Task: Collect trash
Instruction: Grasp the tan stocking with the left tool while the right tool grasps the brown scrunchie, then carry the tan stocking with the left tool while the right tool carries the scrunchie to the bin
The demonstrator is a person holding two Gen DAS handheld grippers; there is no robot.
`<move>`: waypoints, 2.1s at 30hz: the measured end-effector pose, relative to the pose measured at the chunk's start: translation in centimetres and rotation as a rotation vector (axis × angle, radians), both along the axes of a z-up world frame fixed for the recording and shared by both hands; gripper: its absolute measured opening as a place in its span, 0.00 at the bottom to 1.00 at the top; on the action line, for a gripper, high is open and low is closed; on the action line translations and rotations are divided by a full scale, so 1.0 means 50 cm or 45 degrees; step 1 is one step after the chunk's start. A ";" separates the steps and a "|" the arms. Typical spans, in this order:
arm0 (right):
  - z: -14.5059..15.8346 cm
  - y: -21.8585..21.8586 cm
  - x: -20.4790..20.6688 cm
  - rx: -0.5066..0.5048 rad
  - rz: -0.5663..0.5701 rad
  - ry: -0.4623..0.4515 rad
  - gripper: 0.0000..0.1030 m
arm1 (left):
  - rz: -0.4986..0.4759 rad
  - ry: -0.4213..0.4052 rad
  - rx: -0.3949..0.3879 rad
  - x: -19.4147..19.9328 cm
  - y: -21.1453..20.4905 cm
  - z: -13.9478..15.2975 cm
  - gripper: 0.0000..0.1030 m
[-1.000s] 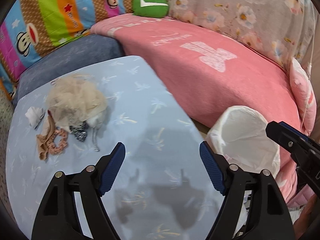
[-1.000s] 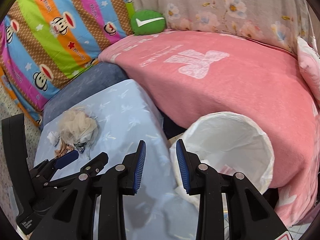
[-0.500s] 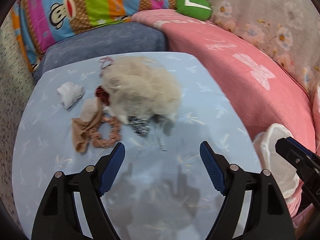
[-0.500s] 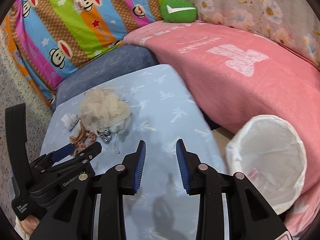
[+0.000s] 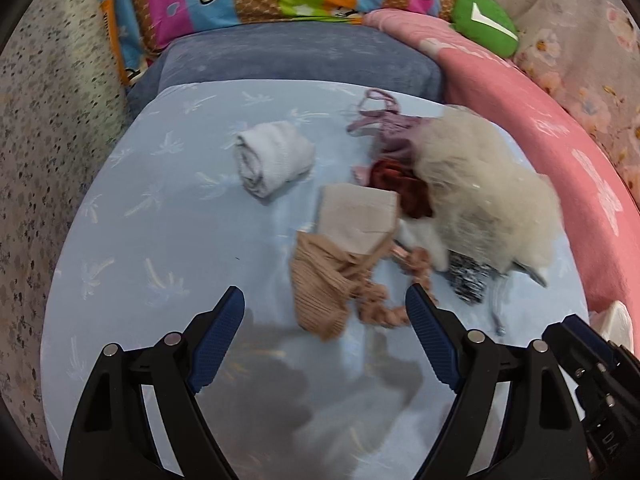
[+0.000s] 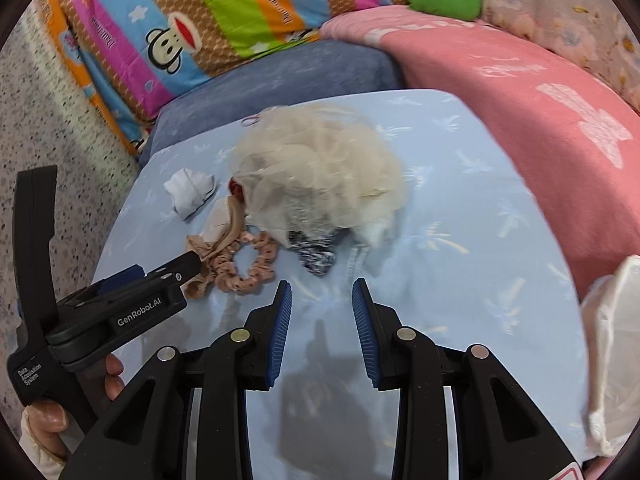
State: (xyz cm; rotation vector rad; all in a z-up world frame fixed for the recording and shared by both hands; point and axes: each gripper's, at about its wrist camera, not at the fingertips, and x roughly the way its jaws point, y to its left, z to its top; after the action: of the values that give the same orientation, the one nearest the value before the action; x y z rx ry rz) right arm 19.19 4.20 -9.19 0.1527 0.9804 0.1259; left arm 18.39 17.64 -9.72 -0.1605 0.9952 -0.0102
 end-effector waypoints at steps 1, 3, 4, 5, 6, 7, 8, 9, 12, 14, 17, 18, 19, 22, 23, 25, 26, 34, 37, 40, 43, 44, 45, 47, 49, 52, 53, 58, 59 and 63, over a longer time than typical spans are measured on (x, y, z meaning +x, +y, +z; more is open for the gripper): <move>-0.007 0.013 0.011 -0.002 0.009 0.006 0.31 | 0.003 0.002 -0.004 0.006 0.004 -0.003 0.77; -0.020 0.039 0.034 -0.005 0.021 0.015 0.31 | 0.002 0.005 -0.011 0.017 0.014 -0.011 0.77; -0.026 0.047 0.042 -0.006 0.025 0.020 0.31 | -0.001 0.007 -0.013 0.025 0.021 -0.015 0.77; -0.033 0.057 0.052 -0.007 0.029 0.026 0.31 | -0.006 0.011 -0.017 0.032 0.025 -0.020 0.77; -0.041 0.066 0.062 -0.009 0.031 0.032 0.31 | -0.013 0.012 -0.025 0.038 0.026 -0.022 0.77; -0.048 0.072 0.070 -0.010 0.032 0.039 0.31 | -0.026 0.014 -0.045 0.045 0.027 -0.027 0.77; -0.055 0.075 0.076 -0.011 0.031 0.045 0.31 | -0.037 0.020 -0.064 0.052 0.028 -0.031 0.77; -0.062 0.079 0.082 -0.011 0.030 0.051 0.31 | -0.047 0.026 -0.081 0.057 0.028 -0.036 0.77; -0.084 0.087 0.100 -0.005 0.023 0.078 0.31 | -0.068 0.039 -0.109 0.072 0.027 -0.048 0.77; -0.094 0.089 0.109 0.003 0.023 0.094 0.31 | -0.082 0.048 -0.131 0.081 0.026 -0.056 0.76; -0.110 0.096 0.121 0.005 0.026 0.112 0.31 | -0.101 0.067 -0.168 0.090 0.021 -0.066 0.76; -0.115 0.098 0.123 0.002 0.026 0.116 0.30 | -0.104 0.070 -0.175 0.091 0.021 -0.069 0.74; -0.120 0.099 0.126 0.002 0.026 0.124 0.28 | -0.110 0.076 -0.182 0.093 0.021 -0.071 0.70; -0.132 0.101 0.130 0.000 0.024 0.130 0.24 | -0.122 0.083 -0.204 0.094 0.023 -0.074 0.62; -0.132 0.105 0.130 -0.014 0.029 0.126 0.23 | -0.126 0.080 -0.209 0.092 0.025 -0.073 0.55; -0.133 0.109 0.127 -0.036 0.040 0.122 0.19 | -0.142 0.077 -0.224 0.091 0.027 -0.070 0.42; -0.134 0.111 0.125 -0.038 0.045 0.124 0.14 | -0.149 0.081 -0.236 0.089 0.030 -0.070 0.31; -0.122 0.093 0.092 -0.022 0.019 0.129 0.06 | -0.130 0.084 -0.264 0.061 0.040 -0.055 0.09; -0.105 0.076 0.072 -0.011 0.000 0.109 0.06 | -0.124 0.075 -0.257 0.048 0.038 -0.045 0.07; -0.077 0.055 0.049 -0.005 -0.018 0.077 0.06 | -0.128 0.057 -0.255 0.033 0.030 -0.029 0.06; -0.046 0.035 0.024 -0.002 -0.035 0.039 0.06 | -0.145 0.033 -0.246 0.018 0.013 -0.009 0.06; -0.037 0.029 0.019 0.002 -0.040 0.031 0.06 | -0.153 0.022 -0.241 0.012 0.006 -0.001 0.06; -0.027 0.022 0.010 0.005 -0.046 0.018 0.06 | -0.162 0.010 -0.233 0.006 -0.001 0.008 0.06; -0.009 0.014 -0.004 0.009 -0.055 -0.001 0.06 | -0.177 -0.010 -0.228 -0.003 -0.013 0.023 0.05; 0.010 -0.001 -0.022 0.014 -0.065 -0.027 0.06 | -0.196 -0.031 -0.232 -0.014 -0.027 0.040 0.05; 0.039 -0.022 -0.044 0.021 -0.084 -0.064 0.06 | -0.229 -0.066 -0.228 -0.032 -0.054 0.067 0.05; 0.050 -0.031 -0.053 0.025 -0.093 -0.078 0.06 | -0.239 -0.077 -0.226 -0.039 -0.062 0.075 0.04; 0.095 -0.078 -0.096 0.037 -0.139 -0.138 0.06 | -0.310 -0.136 -0.223 -0.078 -0.115 0.115 0.03; 0.103 -0.088 -0.105 0.038 -0.148 -0.148 0.06 | -0.325 -0.146 -0.224 -0.084 -0.126 0.124 0.03; 0.128 -0.135 -0.141 0.044 -0.195 -0.184 0.06 | -0.384 -0.185 -0.228 -0.107 -0.172 0.154 0.02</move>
State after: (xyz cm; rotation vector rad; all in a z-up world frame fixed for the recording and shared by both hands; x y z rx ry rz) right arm 12.16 -2.53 -2.80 0.2465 0.8193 0.0130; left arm 13.01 9.06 -2.02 -0.1697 0.8651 -0.3826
